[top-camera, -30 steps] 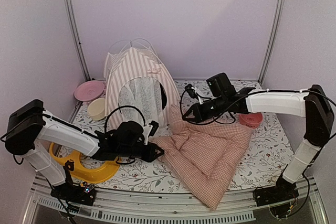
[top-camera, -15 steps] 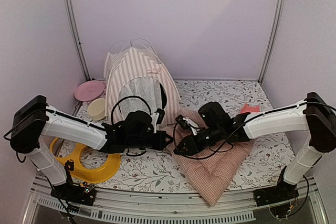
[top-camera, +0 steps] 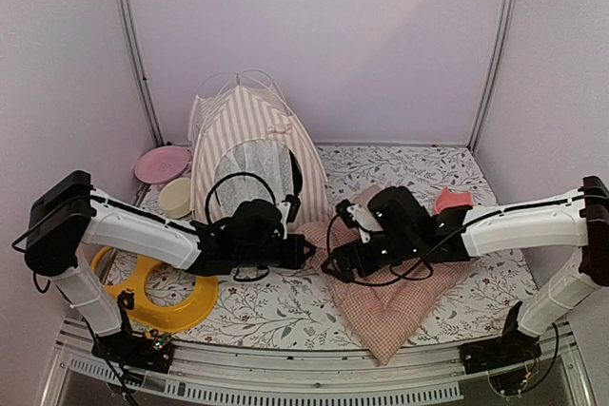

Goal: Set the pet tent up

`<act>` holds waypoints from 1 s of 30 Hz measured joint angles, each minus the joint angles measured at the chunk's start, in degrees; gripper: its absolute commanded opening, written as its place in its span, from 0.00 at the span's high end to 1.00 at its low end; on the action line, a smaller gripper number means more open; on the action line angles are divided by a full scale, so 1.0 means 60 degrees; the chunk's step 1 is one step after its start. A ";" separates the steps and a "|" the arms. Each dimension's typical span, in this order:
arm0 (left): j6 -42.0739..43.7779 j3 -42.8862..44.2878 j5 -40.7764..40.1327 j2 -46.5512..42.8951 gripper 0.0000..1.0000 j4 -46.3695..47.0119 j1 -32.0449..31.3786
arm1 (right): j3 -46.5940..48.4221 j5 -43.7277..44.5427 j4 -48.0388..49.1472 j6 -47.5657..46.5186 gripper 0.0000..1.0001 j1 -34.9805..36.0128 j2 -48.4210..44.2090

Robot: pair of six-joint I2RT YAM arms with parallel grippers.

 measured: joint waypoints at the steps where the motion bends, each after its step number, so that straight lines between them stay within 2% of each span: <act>1: -0.0004 -0.0007 -0.0025 -0.0007 1.00 -0.0025 0.0000 | -0.0084 0.0004 -0.0109 -0.0025 0.03 -0.0339 -0.0397; 4: -0.0011 -0.0124 -0.0058 -0.0117 1.00 -0.0033 0.0000 | -0.0248 -0.0098 -0.0109 -0.0142 0.01 -0.2215 -0.1282; 7: -0.0015 -0.0244 -0.0062 -0.0248 1.00 -0.0066 0.0000 | -0.0251 -0.0011 0.0062 -0.0401 0.01 -0.4146 -0.1235; 10: -0.0015 -0.0313 -0.0069 -0.0335 1.00 -0.0095 0.0000 | -0.0222 -0.0138 0.0146 -0.0812 0.01 -0.5133 -0.0375; 13: -0.0015 -0.0350 -0.0066 -0.0433 1.00 -0.0135 0.0004 | -0.0117 -0.0248 0.0164 -0.1242 0.01 -0.5584 0.0725; 14: -0.0011 -0.0353 -0.0066 -0.0466 1.00 -0.0149 0.0004 | -0.0084 -0.0302 0.0175 -0.1417 0.06 -0.5712 0.1042; 15: -0.0011 -0.0357 -0.0058 -0.0510 1.00 -0.0175 0.0004 | -0.0044 -0.0364 0.0204 -0.1559 0.16 -0.5818 0.1300; 16: -0.0007 -0.0361 -0.0051 -0.0543 1.00 -0.0175 0.0007 | 0.0026 -0.0415 0.0229 -0.1705 0.31 -0.5880 0.1483; 17: -0.0007 -0.0364 -0.0025 -0.0579 1.00 -0.0182 0.0011 | 0.0164 -0.0539 0.0240 -0.1902 0.54 -0.5934 0.1694; 18: -0.0007 -0.0364 0.0007 -0.0612 1.00 -0.0186 0.0011 | 0.0353 -0.0685 0.0244 -0.2051 0.72 -0.5974 0.1916; 20: -0.0004 -0.0364 0.0091 -0.0681 1.00 -0.0208 0.0011 | 0.0685 -0.1056 0.0251 -0.2182 0.97 -0.6022 0.2255; 21: -0.0004 -0.0361 0.0153 -0.0732 1.00 -0.0233 0.0011 | 0.0801 -0.1293 0.0284 -0.2226 1.00 -0.6029 0.2346; 25: 0.0004 -0.0197 0.0437 -0.0820 1.00 -0.0357 0.0011 | 0.0863 -0.2018 0.0280 -0.2102 1.00 -0.5788 0.2065; 30: -0.0127 0.0306 0.0725 -0.0820 1.00 -0.0499 0.0062 | 0.0863 -0.2597 0.0317 -0.1694 1.00 -0.4656 0.0557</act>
